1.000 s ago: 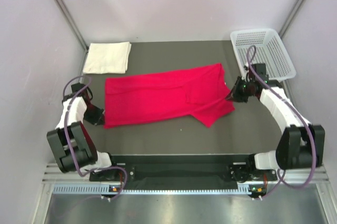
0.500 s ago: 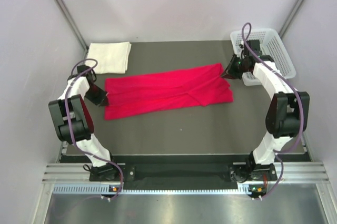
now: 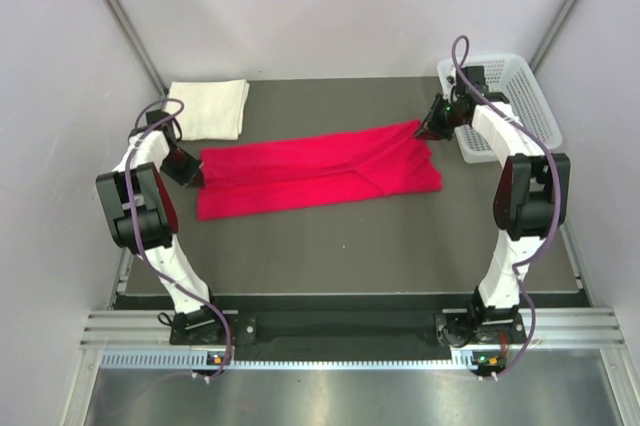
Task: Fold and stack the t-shirts
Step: Fold the tshirt
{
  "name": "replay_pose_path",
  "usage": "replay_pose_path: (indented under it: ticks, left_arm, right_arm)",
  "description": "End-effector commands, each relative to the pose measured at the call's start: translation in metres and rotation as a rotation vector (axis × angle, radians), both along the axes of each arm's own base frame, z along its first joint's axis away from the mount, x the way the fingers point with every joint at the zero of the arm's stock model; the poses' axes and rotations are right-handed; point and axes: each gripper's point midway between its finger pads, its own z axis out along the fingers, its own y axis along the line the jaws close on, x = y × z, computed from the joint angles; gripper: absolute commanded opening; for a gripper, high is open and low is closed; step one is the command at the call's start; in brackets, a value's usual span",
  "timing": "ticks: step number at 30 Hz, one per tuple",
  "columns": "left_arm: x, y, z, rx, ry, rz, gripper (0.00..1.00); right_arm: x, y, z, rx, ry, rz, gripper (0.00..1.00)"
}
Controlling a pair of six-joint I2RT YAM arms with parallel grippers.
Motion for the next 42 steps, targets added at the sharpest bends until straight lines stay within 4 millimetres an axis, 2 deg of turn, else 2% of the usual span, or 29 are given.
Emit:
replay_pose_path:
  ticks: [1, 12, 28, 29, 31, 32, 34, 35, 36, 39, 41, 42]
  left_arm:
    - [0.010, 0.006, 0.000, 0.019, -0.003, -0.007, 0.00]
    - [0.014, 0.010, -0.014, 0.022, 0.035, 0.001, 0.00]
    - [0.026, 0.014, -0.018, 0.028, 0.016, -0.016, 0.00]
    - [0.028, 0.017, -0.015, 0.042, 0.009, -0.016, 0.00]
    - [0.030, 0.025, -0.006, 0.090, -0.003, -0.022, 0.08]
    - [0.034, 0.034, 0.010, 0.149, -0.032, -0.015, 0.14]
    - [0.036, 0.045, 0.028, 0.212, -0.059, -0.029, 0.29]
    - [0.037, 0.048, 0.045, 0.239, -0.088, -0.032, 0.32]
    - [0.036, 0.051, 0.053, 0.258, -0.098, -0.036, 0.34]
    - [0.033, 0.042, 0.077, 0.248, -0.162, -0.051, 0.36]
    - [0.026, 0.026, 0.082, 0.216, -0.197, -0.075, 0.37]
    - [0.029, 0.018, 0.084, 0.201, -0.233, -0.092, 0.37]
  right_arm:
    - [0.016, 0.003, 0.013, 0.006, -0.048, 0.016, 0.00]
    - [0.034, 0.006, -0.001, 0.019, -0.026, 0.020, 0.00]
    - [0.044, 0.006, -0.023, 0.022, 0.007, 0.019, 0.01]
    - [0.046, 0.005, -0.024, 0.019, -0.001, 0.019, 0.02]
    - [0.053, 0.003, -0.032, 0.015, 0.002, 0.020, 0.05]
    - [0.061, -0.001, -0.036, 0.007, 0.001, 0.015, 0.14]
    - [0.068, -0.005, -0.037, -0.003, 0.005, 0.013, 0.22]
    - [0.080, -0.005, -0.021, -0.004, -0.034, 0.016, 0.26]
    - [0.076, -0.009, -0.027, -0.022, 0.001, 0.026, 0.28]
    - [0.077, -0.019, -0.003, -0.092, -0.046, 0.029, 0.35]
    - [0.068, -0.019, 0.012, -0.126, -0.074, 0.040, 0.37]
    - [0.063, -0.018, 0.015, -0.137, -0.077, 0.046, 0.37]
